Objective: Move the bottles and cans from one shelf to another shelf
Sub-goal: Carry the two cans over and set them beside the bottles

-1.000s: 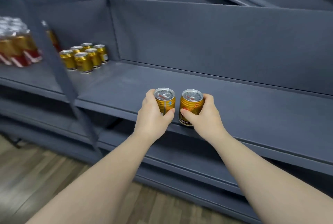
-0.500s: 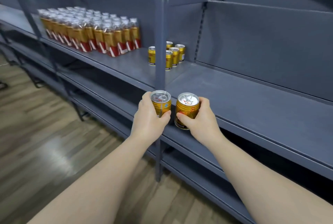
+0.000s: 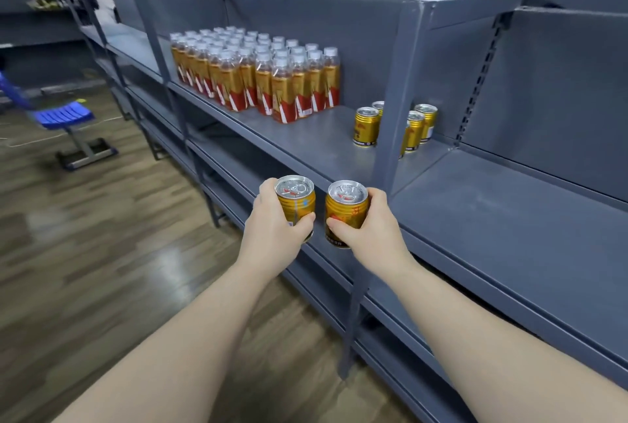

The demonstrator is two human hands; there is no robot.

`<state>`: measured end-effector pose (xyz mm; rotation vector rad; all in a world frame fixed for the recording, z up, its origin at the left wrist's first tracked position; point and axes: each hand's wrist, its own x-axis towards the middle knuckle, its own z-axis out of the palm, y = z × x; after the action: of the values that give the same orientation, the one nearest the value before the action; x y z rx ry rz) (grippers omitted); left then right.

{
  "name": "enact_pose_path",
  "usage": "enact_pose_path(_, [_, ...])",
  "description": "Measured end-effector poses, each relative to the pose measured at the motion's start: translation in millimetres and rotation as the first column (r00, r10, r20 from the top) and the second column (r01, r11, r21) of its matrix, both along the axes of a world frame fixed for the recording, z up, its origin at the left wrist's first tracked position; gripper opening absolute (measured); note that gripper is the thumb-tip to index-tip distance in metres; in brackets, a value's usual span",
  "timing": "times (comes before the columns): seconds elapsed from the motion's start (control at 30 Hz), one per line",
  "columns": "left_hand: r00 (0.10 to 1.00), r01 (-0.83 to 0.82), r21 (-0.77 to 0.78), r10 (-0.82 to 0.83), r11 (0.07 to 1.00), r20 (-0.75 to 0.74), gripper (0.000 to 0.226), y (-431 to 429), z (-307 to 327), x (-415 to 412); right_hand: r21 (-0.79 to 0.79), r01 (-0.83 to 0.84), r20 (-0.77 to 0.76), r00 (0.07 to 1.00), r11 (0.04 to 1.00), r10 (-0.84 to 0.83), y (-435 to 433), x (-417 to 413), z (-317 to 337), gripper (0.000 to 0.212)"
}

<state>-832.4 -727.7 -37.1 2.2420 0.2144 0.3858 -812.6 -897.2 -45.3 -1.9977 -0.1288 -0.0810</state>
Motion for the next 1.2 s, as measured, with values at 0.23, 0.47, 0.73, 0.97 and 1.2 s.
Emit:
enact_pose_path(0.23, [1.0, -0.017, -0.024, 0.017, 1.0, 0.009, 0.07, 23, -1, 51, -0.027, -0.026, 0.015, 1.0, 0.999, 0.027, 24, 58, 3, 0.073])
enact_pose_path(0.47, [0.997, 0.074, -0.036, -0.074, 0.997, 0.019, 0.068, 55, -4, 128, -0.04, 0.077, -0.002, 0.997, 0.996, -0.077, 58, 112, 0, 0.075])
enact_pose_path(0.73, [0.957, 0.288, -0.016, -0.288, 0.958, -0.024, 0.074, 76, -3, 206, -0.038, 0.358, -0.03, 0.933, 0.933, -0.359, 81, 153, 3, 0.078])
enact_pose_path(0.97, [0.903, 0.428, -0.026, -0.429, 0.903, -0.038, 0.075, 56, -5, 252, -0.004, 0.532, -0.045, 0.846, 0.847, -0.532, 77, 180, 2, 0.081])
enact_pose_path(1.2, [0.881, 0.464, -0.046, -0.466, 0.885, -0.077, 0.078, 31, -2, 282, 0.039, 0.638, -0.077, 0.769, 0.769, -0.634, 59, 200, -1, 0.081])
